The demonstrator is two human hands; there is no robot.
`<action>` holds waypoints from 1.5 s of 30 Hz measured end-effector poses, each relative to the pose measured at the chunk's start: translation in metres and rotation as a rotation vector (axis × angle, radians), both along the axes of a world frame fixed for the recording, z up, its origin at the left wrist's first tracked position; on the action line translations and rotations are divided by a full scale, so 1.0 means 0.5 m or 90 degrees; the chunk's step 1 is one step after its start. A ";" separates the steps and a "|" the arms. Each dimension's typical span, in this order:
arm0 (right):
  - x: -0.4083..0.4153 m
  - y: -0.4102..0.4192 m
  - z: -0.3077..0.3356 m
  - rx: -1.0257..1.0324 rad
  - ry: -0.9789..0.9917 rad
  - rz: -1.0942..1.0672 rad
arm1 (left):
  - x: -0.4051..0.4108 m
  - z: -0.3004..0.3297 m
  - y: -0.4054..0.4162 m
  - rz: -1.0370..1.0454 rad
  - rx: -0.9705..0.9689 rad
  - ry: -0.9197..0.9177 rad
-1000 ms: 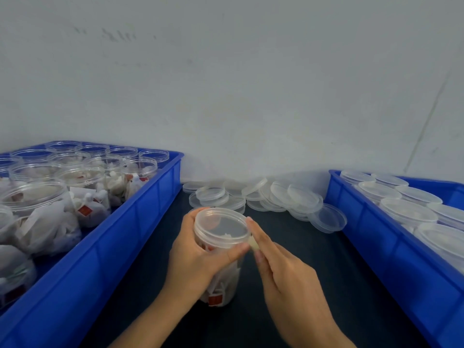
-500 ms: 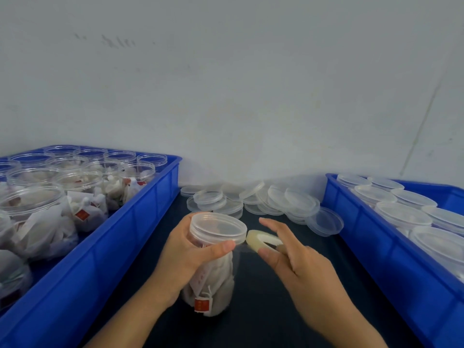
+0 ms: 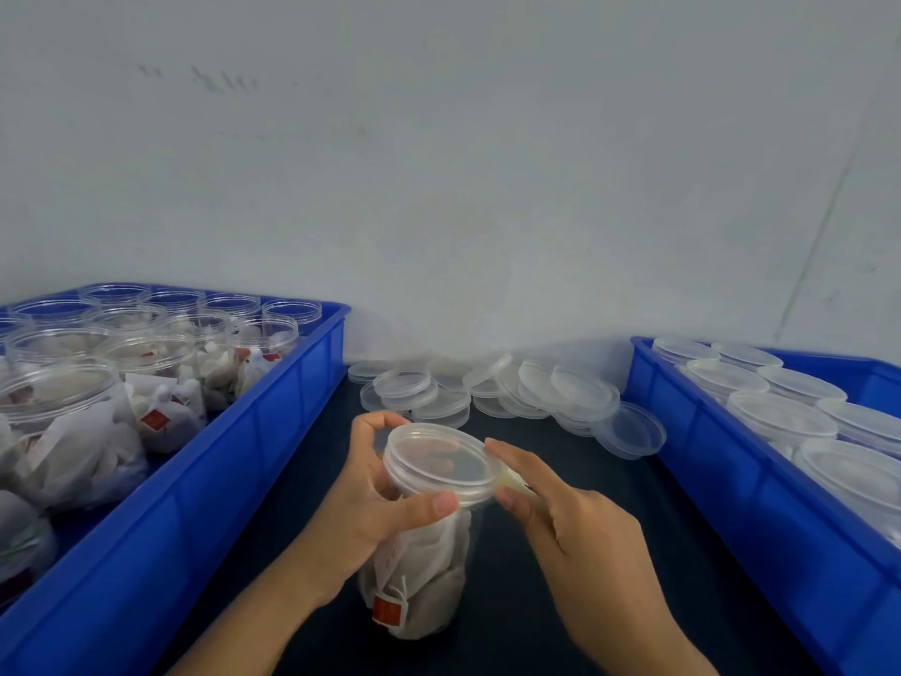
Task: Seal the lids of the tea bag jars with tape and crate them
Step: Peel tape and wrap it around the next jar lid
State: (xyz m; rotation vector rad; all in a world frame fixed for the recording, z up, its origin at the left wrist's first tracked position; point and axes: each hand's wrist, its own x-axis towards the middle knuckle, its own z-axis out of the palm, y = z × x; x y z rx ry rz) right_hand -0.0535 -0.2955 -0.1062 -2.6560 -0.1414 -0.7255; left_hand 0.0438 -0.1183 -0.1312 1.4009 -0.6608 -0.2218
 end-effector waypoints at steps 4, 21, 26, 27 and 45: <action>0.000 0.006 -0.007 0.006 -0.018 -0.045 | -0.015 0.001 -0.008 0.051 -0.001 -0.047; 0.001 0.039 -0.028 0.096 0.044 -0.034 | -0.025 -0.006 -0.029 0.322 0.038 -0.141; -0.003 0.045 -0.007 0.249 0.194 -0.005 | -0.010 -0.010 -0.014 0.284 0.007 -0.106; -0.005 0.042 -0.004 0.220 0.180 -0.005 | -0.007 -0.011 -0.010 0.271 0.001 -0.097; 0.003 -0.018 0.008 0.004 0.012 -0.002 | 0.007 -0.011 -0.009 0.089 -0.010 -0.038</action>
